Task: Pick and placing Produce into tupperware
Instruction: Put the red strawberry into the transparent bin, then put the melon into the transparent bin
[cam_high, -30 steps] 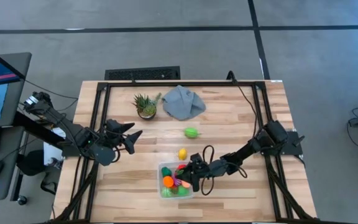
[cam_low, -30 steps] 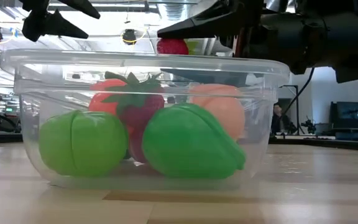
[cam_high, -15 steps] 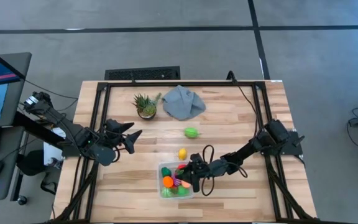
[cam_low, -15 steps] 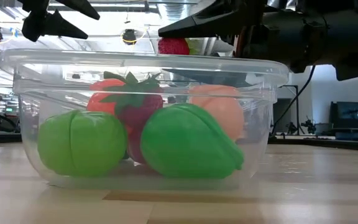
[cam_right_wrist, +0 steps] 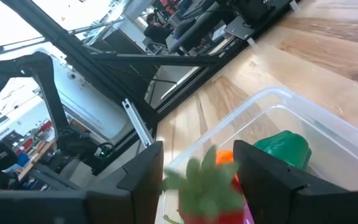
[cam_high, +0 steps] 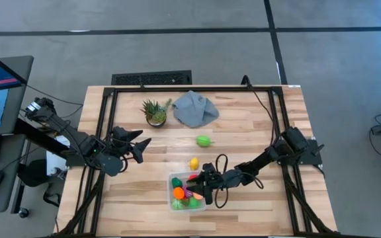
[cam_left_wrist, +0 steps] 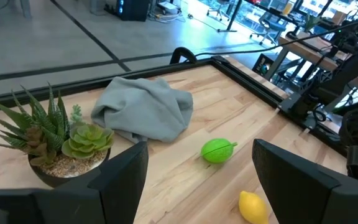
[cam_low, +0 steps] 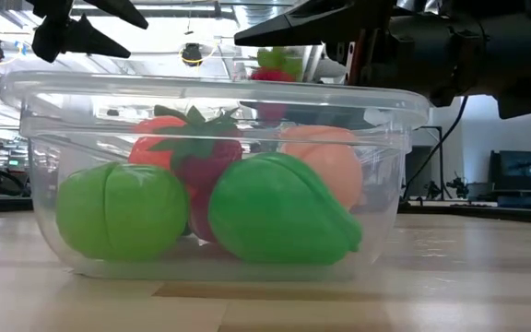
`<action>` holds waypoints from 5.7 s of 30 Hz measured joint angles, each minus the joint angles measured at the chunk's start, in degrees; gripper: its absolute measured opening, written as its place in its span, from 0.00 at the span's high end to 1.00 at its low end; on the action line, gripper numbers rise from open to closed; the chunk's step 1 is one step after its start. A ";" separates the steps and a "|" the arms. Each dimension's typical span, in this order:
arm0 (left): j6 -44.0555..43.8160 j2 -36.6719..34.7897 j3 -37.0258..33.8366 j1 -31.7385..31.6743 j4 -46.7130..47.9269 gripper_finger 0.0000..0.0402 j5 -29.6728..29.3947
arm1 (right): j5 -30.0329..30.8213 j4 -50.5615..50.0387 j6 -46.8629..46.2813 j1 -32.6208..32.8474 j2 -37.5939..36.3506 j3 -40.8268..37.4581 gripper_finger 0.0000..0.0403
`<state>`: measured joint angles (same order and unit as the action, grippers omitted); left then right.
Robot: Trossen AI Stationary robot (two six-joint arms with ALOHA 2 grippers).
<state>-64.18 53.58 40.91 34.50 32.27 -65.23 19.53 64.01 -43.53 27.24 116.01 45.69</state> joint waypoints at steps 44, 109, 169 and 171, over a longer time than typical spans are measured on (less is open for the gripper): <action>2.32 0.00 0.00 0.02 1.30 0.31 2.31 | -0.01 -71.25 31.33 -19.11 -32.11 -0.04 0.39; -1.95 0.08 0.02 0.04 4.26 0.31 4.58 | -24.26 -86.20 51.07 -36.97 -10.69 16.02 0.16; -2.92 0.08 0.00 0.07 4.28 0.31 5.60 | -22.73 -86.14 47.97 -37.40 -8.42 15.96 0.39; -3.13 0.08 0.00 0.07 4.28 0.31 5.60 | -23.27 -86.70 47.60 -37.40 -8.82 15.92 0.38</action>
<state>-67.31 53.67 40.91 34.57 36.56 -59.64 -3.74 -22.70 4.07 -10.15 107.19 61.61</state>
